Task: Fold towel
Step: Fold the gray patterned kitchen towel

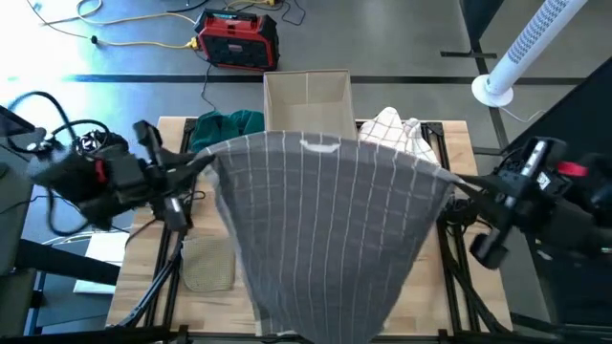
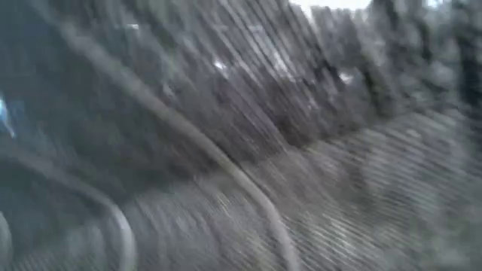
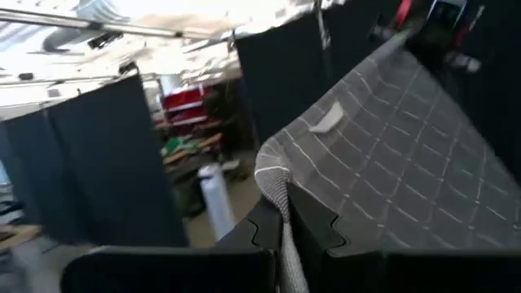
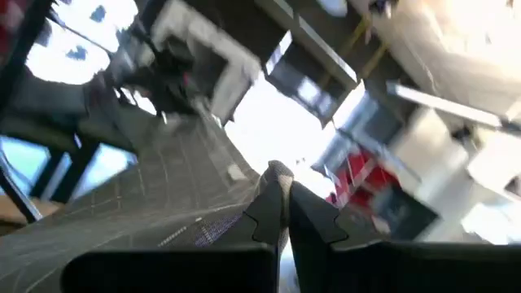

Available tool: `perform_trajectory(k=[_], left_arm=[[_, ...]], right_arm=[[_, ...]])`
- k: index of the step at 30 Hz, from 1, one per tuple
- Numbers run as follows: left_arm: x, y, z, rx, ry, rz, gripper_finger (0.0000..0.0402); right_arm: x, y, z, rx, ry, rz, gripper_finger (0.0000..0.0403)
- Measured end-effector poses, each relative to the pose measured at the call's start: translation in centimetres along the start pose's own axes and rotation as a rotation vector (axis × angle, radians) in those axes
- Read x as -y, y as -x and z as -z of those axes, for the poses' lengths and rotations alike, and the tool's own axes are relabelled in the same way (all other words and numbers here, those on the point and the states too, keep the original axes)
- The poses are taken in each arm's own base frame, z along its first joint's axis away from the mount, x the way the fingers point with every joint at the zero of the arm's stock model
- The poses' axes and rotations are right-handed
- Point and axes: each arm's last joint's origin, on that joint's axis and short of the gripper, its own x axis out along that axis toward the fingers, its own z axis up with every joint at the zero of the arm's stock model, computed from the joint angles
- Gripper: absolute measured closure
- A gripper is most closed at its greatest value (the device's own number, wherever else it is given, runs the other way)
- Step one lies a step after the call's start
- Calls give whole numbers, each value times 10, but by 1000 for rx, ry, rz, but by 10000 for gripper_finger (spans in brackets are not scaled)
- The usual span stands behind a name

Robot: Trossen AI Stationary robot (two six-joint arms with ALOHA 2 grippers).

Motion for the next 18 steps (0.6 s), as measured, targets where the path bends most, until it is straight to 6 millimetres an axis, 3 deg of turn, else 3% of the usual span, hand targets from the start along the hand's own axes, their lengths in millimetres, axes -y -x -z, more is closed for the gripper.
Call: perform_trajectory(k=[4, 15, 18], left_arm=[[-1, -14, 21, -52, 24, 90, 402], [-18, -37, 98, -527, -5, 63, 402], [-28, -43, 110, -608, -44, 26, 402]], right_arm=[[0, -13, 28, -188, -19, 119, 403], [0, -19, 104, -323, -248, 50, 403], [0, -25, 120, -377, -125, 83, 403]])
